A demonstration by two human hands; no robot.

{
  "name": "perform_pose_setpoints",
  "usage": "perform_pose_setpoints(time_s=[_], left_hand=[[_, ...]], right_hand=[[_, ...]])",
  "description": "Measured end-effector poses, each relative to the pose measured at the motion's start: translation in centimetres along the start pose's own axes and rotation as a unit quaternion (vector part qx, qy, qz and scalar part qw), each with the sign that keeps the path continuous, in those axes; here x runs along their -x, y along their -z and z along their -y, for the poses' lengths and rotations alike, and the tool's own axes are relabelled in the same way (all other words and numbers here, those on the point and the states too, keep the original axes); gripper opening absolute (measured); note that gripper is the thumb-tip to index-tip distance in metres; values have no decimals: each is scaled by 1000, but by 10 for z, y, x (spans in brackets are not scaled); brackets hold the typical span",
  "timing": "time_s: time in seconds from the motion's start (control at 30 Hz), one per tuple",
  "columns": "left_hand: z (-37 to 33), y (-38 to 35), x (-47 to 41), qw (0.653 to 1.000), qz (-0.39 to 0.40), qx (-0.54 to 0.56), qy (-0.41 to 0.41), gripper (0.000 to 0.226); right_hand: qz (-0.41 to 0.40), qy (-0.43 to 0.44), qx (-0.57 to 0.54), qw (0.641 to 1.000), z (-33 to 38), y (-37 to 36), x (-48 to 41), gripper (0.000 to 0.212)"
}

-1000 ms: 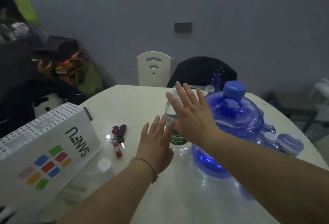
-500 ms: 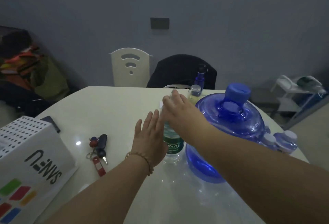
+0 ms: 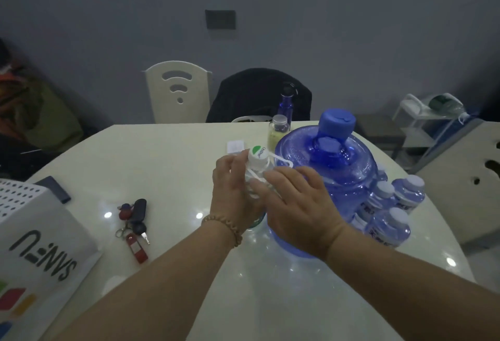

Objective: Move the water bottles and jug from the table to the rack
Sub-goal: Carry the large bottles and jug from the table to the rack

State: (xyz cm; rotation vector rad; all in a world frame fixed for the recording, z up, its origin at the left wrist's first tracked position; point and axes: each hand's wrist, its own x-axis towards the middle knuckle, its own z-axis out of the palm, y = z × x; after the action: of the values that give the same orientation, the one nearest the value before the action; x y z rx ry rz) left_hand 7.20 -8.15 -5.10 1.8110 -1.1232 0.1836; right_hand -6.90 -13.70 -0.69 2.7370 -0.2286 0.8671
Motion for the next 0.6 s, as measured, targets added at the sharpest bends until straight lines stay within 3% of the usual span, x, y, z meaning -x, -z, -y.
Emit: perform_pose_setpoints(time_s=[0.07, 0.1, 0.2, 0.3, 0.37, 0.47, 0.6], left_hand=[[-4, 1, 15, 999, 30, 19, 3, 65], [-6, 2, 21, 999, 43, 19, -17, 64], [-23, 10, 38, 994, 58, 81, -52, 48], [-21, 8, 60, 993, 79, -26, -83, 60], [-19, 5, 78, 990, 84, -31, -106, 61], [-20, 1, 102, 977, 64, 2, -206, 53], [-15, -16, 132, 943, 156, -55, -288, 71]], right_hand=[[-44, -34, -30, 998, 10, 16, -1, 46], [-23, -55, -40, 997, 15, 24, -4, 51], [130, -119, -23, 984, 29, 41, -11, 69], [256, -112, 25, 960, 46, 41, 9, 79], [250, -111, 3, 962, 56, 44, 34, 76], [218, -97, -23, 971, 63, 47, 74, 59], [226, -89, 10, 970, 66, 41, 139, 53]])
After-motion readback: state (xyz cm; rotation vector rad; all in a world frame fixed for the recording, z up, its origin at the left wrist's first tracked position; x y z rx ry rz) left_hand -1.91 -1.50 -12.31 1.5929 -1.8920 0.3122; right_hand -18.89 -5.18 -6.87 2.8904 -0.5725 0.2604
